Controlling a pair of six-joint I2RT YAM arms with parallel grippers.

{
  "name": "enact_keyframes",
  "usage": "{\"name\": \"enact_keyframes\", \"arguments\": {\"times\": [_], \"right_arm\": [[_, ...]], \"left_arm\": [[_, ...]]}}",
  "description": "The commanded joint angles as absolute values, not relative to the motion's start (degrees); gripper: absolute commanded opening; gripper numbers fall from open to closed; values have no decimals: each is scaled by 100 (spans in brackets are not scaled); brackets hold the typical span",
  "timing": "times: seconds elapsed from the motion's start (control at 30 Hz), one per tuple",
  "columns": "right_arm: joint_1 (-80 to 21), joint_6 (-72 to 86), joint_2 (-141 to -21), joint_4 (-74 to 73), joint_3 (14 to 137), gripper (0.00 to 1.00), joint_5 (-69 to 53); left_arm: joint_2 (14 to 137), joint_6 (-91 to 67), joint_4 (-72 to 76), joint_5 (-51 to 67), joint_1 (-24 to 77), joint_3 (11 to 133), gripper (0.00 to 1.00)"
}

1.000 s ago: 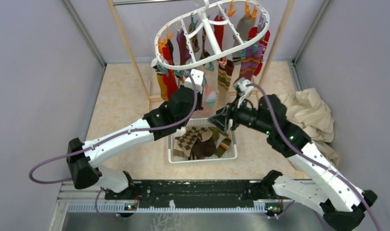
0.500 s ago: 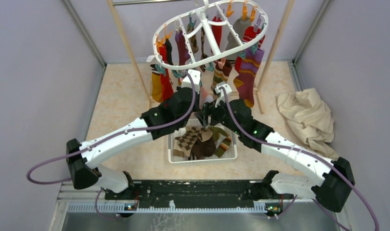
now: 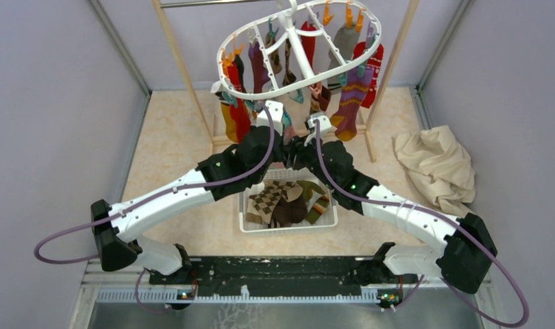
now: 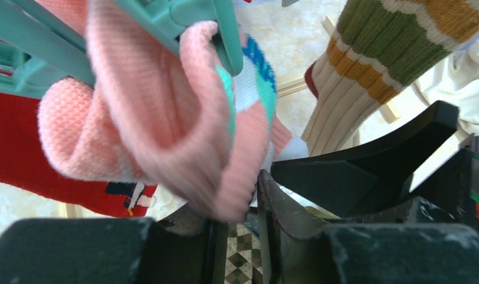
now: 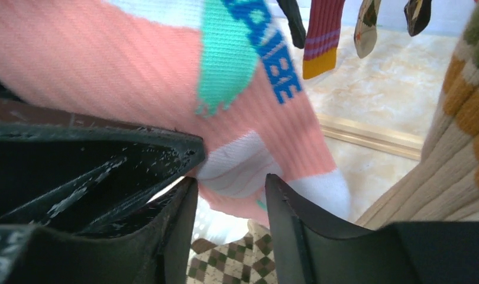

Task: Remove the socks clipped to the hanger
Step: Adjust the hanger on the clothesline.

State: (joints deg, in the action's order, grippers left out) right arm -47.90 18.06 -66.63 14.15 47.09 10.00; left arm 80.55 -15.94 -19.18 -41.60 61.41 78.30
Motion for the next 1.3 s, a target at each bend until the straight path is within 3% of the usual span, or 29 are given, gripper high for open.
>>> {"name": "enact_keyframes", "arguments": {"times": [0.0,0.2,0.3,0.9,1.07,1.27], "right_arm": [[-4842,1983,-6774,2254,4649,40,1141],[-4841,1925,-6822,2110,4745,16,1192],[-4838,1806,-6679,1897,4772,14,1307],[-3326,1593,-6241,756,5317,15,804],[-3345,1552,-6395,837,5462,30,-334],[-4288,1276,-6516,654,5606,38,-28]], "left_arm": [[7839,-1701,-1920,-3991,6223,8034,31],[7703,-1704,-2060,-4045,6215,7982,48],[7521,-1725,-2184,-4221,6214,7828,52],[6425,-1969,-2859,-4678,6222,7557,58],[6205,-2001,-3005,-5123,6214,7338,60],[6001,-2177,-3252,-5273,5991,7006,64]]}}
